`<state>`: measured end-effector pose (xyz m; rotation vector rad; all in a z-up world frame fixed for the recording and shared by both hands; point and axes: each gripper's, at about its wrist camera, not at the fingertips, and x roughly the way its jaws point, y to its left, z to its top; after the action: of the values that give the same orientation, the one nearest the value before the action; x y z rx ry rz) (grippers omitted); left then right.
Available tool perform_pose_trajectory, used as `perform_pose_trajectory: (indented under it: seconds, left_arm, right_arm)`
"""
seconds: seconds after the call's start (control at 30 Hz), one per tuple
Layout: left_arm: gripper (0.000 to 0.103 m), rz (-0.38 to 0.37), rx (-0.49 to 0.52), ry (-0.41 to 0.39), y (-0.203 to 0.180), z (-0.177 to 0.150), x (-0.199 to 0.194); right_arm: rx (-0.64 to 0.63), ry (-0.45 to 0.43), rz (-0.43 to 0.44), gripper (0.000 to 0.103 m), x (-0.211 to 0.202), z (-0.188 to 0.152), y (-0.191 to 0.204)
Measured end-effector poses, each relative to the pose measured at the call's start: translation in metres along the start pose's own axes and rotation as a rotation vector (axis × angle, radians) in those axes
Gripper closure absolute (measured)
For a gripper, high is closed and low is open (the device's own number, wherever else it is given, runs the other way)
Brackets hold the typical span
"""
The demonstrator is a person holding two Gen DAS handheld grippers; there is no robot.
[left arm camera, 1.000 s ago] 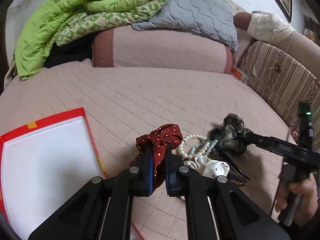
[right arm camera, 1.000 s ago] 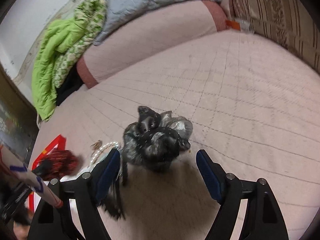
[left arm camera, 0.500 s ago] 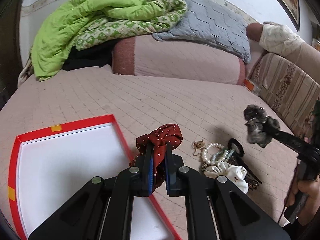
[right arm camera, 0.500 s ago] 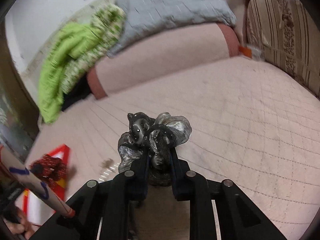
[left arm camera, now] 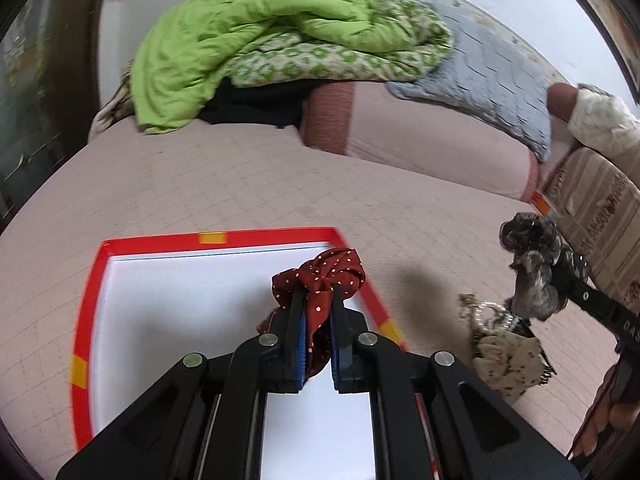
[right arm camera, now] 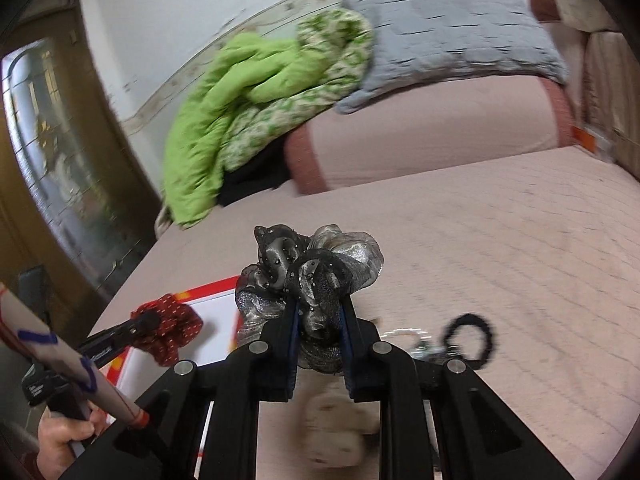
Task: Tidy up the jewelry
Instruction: 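Carry both scrunchies over the red-rimmed box with both grippers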
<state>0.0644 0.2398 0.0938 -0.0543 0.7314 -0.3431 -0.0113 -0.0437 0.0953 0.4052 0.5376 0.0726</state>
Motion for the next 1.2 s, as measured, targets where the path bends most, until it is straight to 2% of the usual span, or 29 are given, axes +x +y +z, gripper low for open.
perform_pose_trajectory:
  seconds: [0.17, 0.37, 0.53, 0.7, 0.9, 1.2]
  left_arm:
    - [0.094, 0.053, -0.031, -0.004, 0.034, 0.003, -0.004]
    - [0.094, 0.103, -0.104, 0.012, 0.077, 0.012, 0.003]
    - [0.094, 0.123, -0.154, 0.043, 0.099, 0.018, 0.016]
    - [0.094, 0.139, -0.178, 0.063, 0.11, 0.022, 0.026]
    - [0.094, 0.155, -0.193, 0.095, 0.116, 0.025, 0.039]
    - [0.093, 0.178, -0.184, 0.111, 0.115, 0.025, 0.046]
  right_arm:
    - [-0.027, 0.062, 0.074, 0.084, 0.025, -0.008, 0.037]
    - [-0.097, 0.124, 0.119, 0.084, 0.055, -0.012, 0.08]
    - [-0.115, 0.211, 0.151, 0.084, 0.089, -0.01, 0.111]
    - [-0.136, 0.283, 0.139, 0.083, 0.128, -0.009, 0.134]
    - [-0.19, 0.32, 0.111, 0.083, 0.16, -0.008, 0.155]
    - [-0.185, 0.359, 0.077, 0.079, 0.187, -0.015, 0.156]
